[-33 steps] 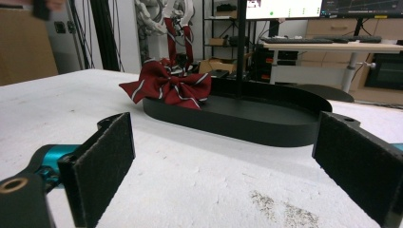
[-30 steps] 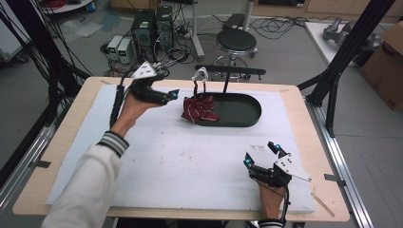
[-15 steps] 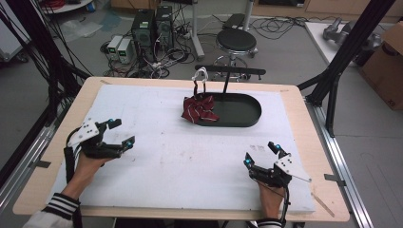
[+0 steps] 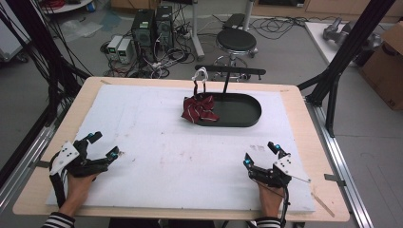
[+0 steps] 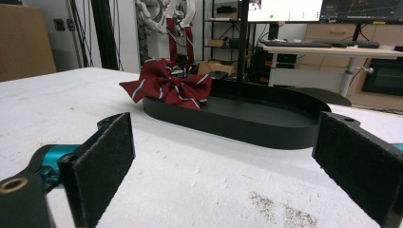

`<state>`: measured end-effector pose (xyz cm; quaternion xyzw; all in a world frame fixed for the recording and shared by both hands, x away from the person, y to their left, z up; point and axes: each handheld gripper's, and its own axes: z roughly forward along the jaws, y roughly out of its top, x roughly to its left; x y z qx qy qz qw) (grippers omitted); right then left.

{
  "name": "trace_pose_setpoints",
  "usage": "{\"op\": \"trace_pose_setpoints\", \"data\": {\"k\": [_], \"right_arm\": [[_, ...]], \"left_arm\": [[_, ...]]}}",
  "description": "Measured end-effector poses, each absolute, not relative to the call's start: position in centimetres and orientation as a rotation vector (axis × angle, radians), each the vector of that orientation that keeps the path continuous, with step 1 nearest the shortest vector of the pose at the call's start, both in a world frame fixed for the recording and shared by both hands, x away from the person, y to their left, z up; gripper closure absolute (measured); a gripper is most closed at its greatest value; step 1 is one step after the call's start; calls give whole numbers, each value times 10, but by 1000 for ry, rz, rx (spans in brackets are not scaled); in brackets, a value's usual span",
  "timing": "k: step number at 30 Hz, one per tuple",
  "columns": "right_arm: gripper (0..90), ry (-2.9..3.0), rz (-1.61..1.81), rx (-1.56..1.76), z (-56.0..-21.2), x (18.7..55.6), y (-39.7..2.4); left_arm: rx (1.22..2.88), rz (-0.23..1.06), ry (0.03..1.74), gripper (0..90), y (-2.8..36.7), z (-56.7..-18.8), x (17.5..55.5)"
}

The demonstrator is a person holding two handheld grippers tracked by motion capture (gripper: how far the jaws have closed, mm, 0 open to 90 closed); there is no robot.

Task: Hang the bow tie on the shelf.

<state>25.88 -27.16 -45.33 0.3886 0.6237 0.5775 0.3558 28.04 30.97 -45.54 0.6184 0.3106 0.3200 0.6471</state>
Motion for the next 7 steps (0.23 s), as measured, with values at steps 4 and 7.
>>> {"op": "trace_pose_setpoints", "data": {"k": [4, 7], "right_arm": [[58, 1610, 1494, 1003, -453, 259, -272], [58, 1613, 1493, 1005, -453, 258, -271]], "left_arm": [[1417, 740, 699, 114, 309, -456, 280], [1416, 742, 699, 114, 309, -456, 279]]}}
